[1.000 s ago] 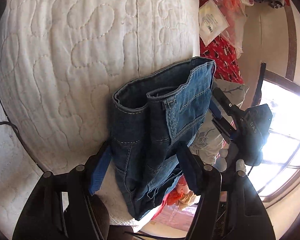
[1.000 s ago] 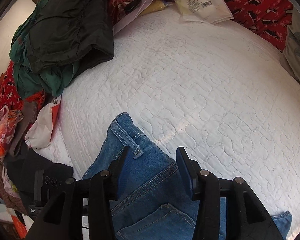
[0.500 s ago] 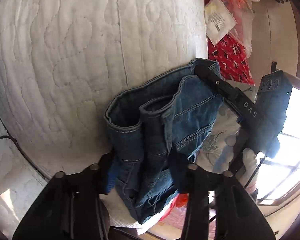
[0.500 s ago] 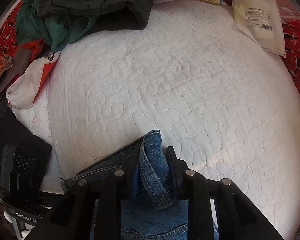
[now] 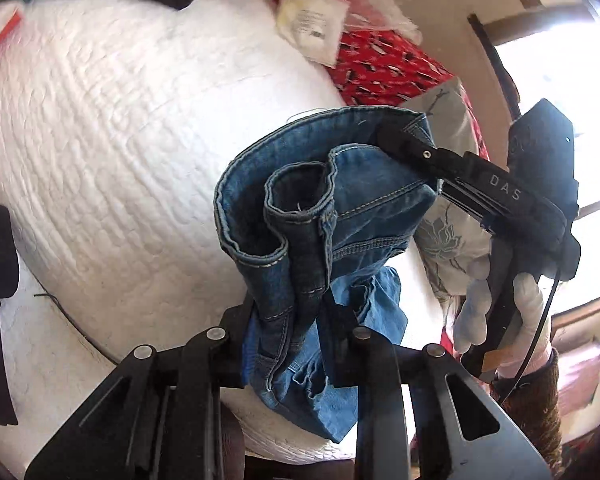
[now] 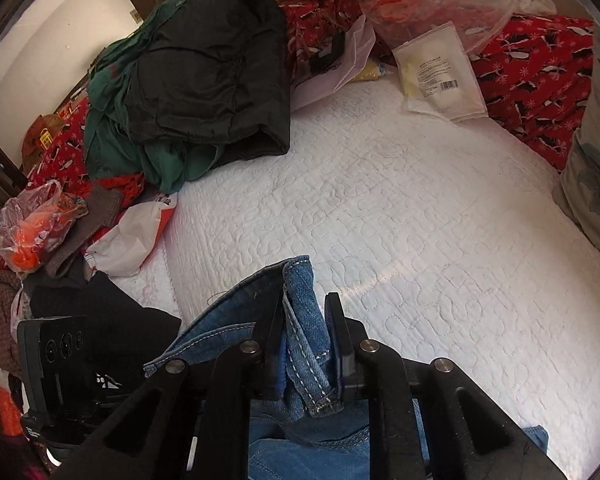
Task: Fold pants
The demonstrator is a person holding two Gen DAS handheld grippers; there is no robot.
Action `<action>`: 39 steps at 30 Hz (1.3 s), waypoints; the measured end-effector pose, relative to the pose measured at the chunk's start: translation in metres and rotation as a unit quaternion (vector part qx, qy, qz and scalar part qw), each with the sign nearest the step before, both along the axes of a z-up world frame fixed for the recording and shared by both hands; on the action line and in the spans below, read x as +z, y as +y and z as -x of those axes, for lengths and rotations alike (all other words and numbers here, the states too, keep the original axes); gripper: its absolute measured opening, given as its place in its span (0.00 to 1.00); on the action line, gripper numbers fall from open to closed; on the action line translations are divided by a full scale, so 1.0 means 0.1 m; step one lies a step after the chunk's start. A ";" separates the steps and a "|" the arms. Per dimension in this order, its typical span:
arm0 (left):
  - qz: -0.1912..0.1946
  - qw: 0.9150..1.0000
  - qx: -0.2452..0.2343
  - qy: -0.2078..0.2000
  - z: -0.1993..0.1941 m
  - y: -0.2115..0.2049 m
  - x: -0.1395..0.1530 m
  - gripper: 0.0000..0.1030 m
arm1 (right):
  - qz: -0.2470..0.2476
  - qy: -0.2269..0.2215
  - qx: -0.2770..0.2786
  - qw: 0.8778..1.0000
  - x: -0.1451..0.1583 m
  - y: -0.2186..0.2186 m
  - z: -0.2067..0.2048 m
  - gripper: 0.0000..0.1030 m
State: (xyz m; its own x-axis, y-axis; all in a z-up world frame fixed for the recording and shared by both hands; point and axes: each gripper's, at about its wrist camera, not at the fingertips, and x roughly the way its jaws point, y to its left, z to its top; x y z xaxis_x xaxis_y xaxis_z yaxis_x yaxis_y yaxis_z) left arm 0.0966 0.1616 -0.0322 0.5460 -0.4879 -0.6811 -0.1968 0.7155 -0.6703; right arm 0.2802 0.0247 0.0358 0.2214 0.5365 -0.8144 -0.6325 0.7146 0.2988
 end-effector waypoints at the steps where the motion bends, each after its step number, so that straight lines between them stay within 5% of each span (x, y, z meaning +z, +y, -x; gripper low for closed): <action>1: -0.018 1.000 -0.012 -0.012 0.01 -0.12 0.10 0.22 | -0.010 -0.004 -0.008 1.000 0.06 -0.15 0.05 0.16; 6: -0.092 0.990 -0.092 -0.055 0.07 -0.83 0.41 0.22 | -0.048 -0.007 -0.061 0.997 0.18 -1.08 0.33 0.16; 11: -0.151 0.966 -0.204 -0.050 0.15 -1.73 0.24 0.22 | -0.050 0.016 -0.127 0.991 -0.15 -2.07 0.70 0.19; 13: -0.194 0.948 -0.248 -0.039 0.22 -2.13 0.04 0.22 | -0.042 0.027 -0.158 0.986 -0.38 -2.44 0.85 0.26; 19: -0.359 0.865 -0.350 -0.014 0.60 -2.89 -0.58 0.22 | -0.014 0.081 -0.269 0.960 -0.99 -3.33 1.29 0.31; 21: -0.373 0.856 -0.358 -0.023 0.70 -2.87 -0.56 0.22 | -0.018 0.084 -0.295 0.952 -1.02 -3.53 1.41 0.31; 24: -0.342 0.870 -0.356 0.001 0.69 -2.65 -0.48 0.22 | -0.045 0.084 -0.330 0.939 -0.99 -3.79 1.53 0.31; 27: -0.280 0.900 -0.333 0.033 0.59 -2.29 -0.36 0.22 | -0.100 0.086 -0.359 0.924 -0.92 -3.96 1.60 0.38; 29: -0.221 0.925 -0.304 0.058 0.54 -2.01 -0.30 0.23 | -0.148 0.096 -0.364 0.914 -0.90 -3.96 1.62 0.55; 32: -0.118 0.953 -0.260 0.105 0.38 -1.66 -0.36 0.23 | -0.190 0.121 -0.360 0.905 -1.00 -3.81 1.61 0.58; 35: -0.047 0.958 -0.243 0.144 0.35 -1.50 -0.47 0.24 | -0.200 0.151 -0.360 0.899 -1.15 -3.60 1.58 0.58; 39: -0.048 0.949 -0.283 0.130 0.53 -1.63 -0.42 0.40 | -0.236 0.174 -0.358 0.887 -1.26 -3.43 1.57 0.58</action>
State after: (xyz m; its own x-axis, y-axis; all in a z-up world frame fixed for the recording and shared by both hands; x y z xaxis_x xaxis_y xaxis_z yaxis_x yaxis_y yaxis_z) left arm 0.0440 -0.0015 -0.0742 0.0220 -0.5817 -0.8131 0.0868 0.8113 -0.5781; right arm 0.1229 -0.3185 -0.0901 0.4226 0.6592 -0.6220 0.1213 0.6389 0.7596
